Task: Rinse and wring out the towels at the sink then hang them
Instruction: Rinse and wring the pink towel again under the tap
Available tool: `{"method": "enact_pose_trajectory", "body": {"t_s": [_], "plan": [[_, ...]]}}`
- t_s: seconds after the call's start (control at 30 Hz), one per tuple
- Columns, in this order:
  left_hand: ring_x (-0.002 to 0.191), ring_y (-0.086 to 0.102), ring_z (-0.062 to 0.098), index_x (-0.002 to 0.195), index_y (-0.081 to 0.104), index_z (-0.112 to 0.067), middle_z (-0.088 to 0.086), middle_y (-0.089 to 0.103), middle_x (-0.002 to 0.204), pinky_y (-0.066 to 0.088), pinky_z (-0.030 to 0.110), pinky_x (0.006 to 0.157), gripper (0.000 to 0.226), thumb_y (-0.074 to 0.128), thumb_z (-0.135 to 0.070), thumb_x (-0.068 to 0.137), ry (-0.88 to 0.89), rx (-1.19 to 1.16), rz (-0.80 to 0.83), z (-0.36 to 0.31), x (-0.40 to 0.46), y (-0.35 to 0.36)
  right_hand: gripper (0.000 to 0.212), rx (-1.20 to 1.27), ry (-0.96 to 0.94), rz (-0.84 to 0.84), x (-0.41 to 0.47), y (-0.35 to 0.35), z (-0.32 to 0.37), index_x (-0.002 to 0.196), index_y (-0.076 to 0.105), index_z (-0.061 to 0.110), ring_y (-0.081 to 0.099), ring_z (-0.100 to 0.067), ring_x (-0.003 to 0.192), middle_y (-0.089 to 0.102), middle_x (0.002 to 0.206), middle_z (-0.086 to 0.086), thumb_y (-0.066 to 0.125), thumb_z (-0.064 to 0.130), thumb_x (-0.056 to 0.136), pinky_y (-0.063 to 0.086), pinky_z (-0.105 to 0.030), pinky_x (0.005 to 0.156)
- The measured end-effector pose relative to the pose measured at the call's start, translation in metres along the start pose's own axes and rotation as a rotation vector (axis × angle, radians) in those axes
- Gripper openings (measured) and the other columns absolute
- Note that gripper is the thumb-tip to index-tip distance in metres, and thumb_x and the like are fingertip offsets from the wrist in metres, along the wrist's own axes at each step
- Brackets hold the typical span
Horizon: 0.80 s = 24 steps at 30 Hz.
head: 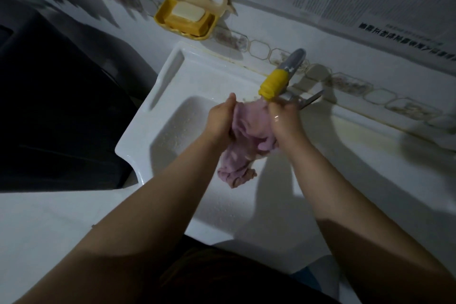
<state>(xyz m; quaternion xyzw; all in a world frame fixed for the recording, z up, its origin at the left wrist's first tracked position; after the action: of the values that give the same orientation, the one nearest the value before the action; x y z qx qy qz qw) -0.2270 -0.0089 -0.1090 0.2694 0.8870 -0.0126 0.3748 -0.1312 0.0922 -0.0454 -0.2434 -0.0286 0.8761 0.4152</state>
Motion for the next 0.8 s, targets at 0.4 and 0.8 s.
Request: {"method": "enact_pose_trajectory", "body": {"t_s": [0.4,0.8], "plan": [[0.039,0.048,0.018,0.072,0.055,-0.005,0.009,0.053,0.053,0.04,0.018,0.043,0.035,0.045,-0.027,0.098,-0.115,-0.012,-0.05,-0.005,-0.019,0.024,0.044,-0.315,-0.068,-0.113,0.007,0.03,0.003,0.058,0.046,0.015,0.058,-0.031,0.07,0.055,0.06,-0.008,0.042,0.037,0.096,0.041,-0.035,0.063],[0.046,0.047,0.021,0.059,0.048,-0.012,0.008,0.047,0.05,0.039,0.023,0.049,0.036,0.049,-0.022,0.093,-0.14,0.026,-0.052,-0.008,-0.024,0.031,0.041,-0.288,-0.049,-0.195,0.008,0.017,0.006,0.061,0.049,0.016,0.059,-0.029,0.073,0.057,0.071,-0.01,0.044,0.046,0.089,0.051,-0.048,0.074]]}}
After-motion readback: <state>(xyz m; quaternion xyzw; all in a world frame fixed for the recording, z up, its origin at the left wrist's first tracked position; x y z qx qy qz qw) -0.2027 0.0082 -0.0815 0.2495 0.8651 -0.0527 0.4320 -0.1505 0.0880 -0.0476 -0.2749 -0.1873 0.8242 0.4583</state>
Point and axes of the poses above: each hand's wrist, its own x-axis towards the middle knuckle, its own y-axis out of the palm, z = x × y, the point moved 8 cm from there along x, towards the middle knuckle
